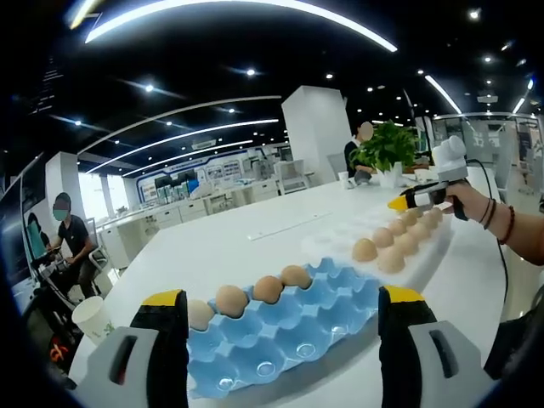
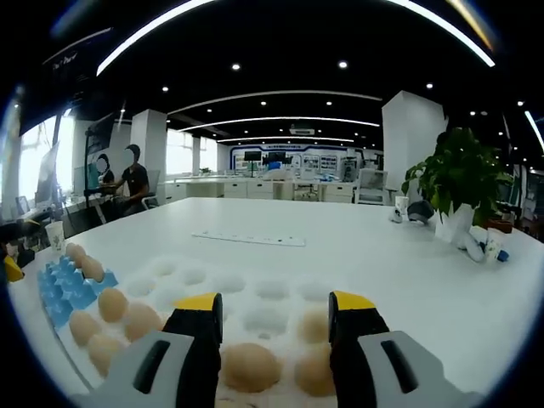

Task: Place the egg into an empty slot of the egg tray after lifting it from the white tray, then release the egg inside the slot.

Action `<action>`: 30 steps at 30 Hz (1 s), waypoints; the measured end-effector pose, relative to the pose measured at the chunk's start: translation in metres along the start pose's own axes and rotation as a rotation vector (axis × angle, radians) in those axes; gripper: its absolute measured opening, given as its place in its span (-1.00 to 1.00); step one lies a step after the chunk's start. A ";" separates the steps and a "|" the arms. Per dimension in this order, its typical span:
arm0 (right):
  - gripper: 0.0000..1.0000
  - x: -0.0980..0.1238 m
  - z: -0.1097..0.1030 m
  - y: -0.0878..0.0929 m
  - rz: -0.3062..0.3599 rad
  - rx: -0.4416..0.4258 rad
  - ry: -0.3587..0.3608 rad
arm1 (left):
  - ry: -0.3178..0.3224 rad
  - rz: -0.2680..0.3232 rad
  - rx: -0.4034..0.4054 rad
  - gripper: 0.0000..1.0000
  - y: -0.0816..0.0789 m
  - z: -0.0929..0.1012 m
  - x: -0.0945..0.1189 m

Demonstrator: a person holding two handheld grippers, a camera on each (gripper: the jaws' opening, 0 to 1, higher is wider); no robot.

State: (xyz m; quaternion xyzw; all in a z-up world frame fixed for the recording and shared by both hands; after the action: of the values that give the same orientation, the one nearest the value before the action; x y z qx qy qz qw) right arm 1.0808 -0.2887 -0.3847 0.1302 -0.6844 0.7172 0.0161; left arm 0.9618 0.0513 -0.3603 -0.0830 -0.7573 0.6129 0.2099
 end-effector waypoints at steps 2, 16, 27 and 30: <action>0.02 -0.001 0.006 0.002 -0.005 -0.007 0.011 | 0.002 0.000 0.003 0.90 0.000 0.001 -0.001; -0.06 -0.012 0.021 0.017 -0.069 -0.030 0.029 | -0.008 -0.011 0.002 0.89 0.005 -0.001 -0.001; -0.16 -0.018 0.030 0.027 -0.136 -0.067 0.038 | -0.005 -0.022 0.003 0.89 0.009 0.001 0.000; -0.26 -0.020 0.033 0.034 -0.191 -0.068 0.051 | -0.007 -0.023 0.001 0.89 0.009 0.001 0.001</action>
State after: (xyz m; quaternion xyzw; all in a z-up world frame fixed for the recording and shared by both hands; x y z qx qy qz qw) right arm 1.0983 -0.3203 -0.4209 0.1758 -0.6921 0.6920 0.1062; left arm 0.9597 0.0532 -0.3691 -0.0718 -0.7587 0.6110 0.2142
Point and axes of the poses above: the point that each gripper's makers call its tool centre point, and the gripper's own axes: x roughly backward along the fingers, z roughly to its right, y roughly out of its underside, the point moved 1 cm from there along x, roughly backward along the fingers, and after that the axes turned 2 degrees about y, right-handed, at the moved point
